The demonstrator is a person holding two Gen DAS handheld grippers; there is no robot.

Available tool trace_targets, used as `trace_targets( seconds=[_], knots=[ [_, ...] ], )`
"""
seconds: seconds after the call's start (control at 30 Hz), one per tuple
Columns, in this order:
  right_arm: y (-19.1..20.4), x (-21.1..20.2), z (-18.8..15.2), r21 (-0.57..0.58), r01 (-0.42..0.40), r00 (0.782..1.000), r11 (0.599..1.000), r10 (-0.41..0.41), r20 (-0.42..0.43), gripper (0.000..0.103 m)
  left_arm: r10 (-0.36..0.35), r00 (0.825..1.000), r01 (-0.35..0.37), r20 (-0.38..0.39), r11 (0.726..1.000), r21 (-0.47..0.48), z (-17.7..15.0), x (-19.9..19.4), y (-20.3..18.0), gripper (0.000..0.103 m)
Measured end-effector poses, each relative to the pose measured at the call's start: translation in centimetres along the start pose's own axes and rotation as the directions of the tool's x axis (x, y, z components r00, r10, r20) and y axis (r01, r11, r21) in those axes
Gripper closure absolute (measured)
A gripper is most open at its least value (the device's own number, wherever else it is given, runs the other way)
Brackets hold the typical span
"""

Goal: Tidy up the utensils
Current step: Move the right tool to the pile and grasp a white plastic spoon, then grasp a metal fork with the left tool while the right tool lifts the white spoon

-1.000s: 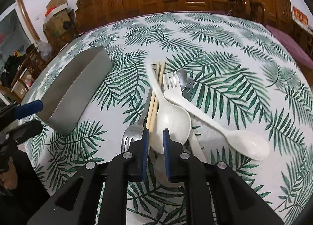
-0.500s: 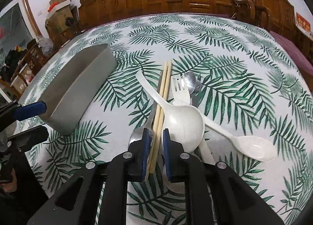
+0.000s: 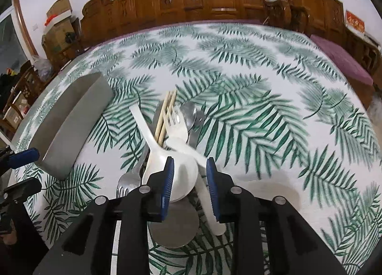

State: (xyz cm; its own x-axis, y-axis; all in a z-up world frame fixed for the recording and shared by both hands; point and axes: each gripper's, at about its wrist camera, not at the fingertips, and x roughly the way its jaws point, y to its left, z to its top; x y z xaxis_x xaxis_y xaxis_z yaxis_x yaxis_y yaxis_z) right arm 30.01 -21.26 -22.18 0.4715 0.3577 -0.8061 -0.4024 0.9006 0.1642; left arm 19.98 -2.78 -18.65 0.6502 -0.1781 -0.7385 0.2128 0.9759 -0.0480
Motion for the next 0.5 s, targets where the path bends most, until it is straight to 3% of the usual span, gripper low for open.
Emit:
trace_targets(
  seconds=[0.2, 0.27, 0.37, 0.5],
  knots=[
    [0.0, 0.4, -0.4, 0.032, -0.040, 0.999, 0.999, 0.041, -0.025, 0.073, 0.009, 1.000, -0.009, 0.002, 1.000, -0.004, -0.1, 0.0, -0.1, 0.052],
    [0.1, 0.3, -0.5, 0.025, -0.033, 0.999, 0.999, 0.033, -0.023, 0.087, 0.014, 1.000, -0.014, 0.000, 1.000, -0.010, -0.1, 0.1, 0.0, 0.052],
    [0.0, -0.3, -0.4, 0.025, -0.043, 0.999, 0.999, 0.043, -0.004, 0.097, 0.025, 1.000, -0.025, -0.002, 1.000, -0.010, 0.0, 0.2, -0.1, 0.052],
    [-0.8, -1.6, 0.0, 0.047, -0.042, 0.998, 0.998, 0.040, 0.045, 0.097, 0.038, 0.999, -0.038, 0.001, 0.999, -0.002, 0.2, 0.0, -0.5, 0.052]
  ],
)
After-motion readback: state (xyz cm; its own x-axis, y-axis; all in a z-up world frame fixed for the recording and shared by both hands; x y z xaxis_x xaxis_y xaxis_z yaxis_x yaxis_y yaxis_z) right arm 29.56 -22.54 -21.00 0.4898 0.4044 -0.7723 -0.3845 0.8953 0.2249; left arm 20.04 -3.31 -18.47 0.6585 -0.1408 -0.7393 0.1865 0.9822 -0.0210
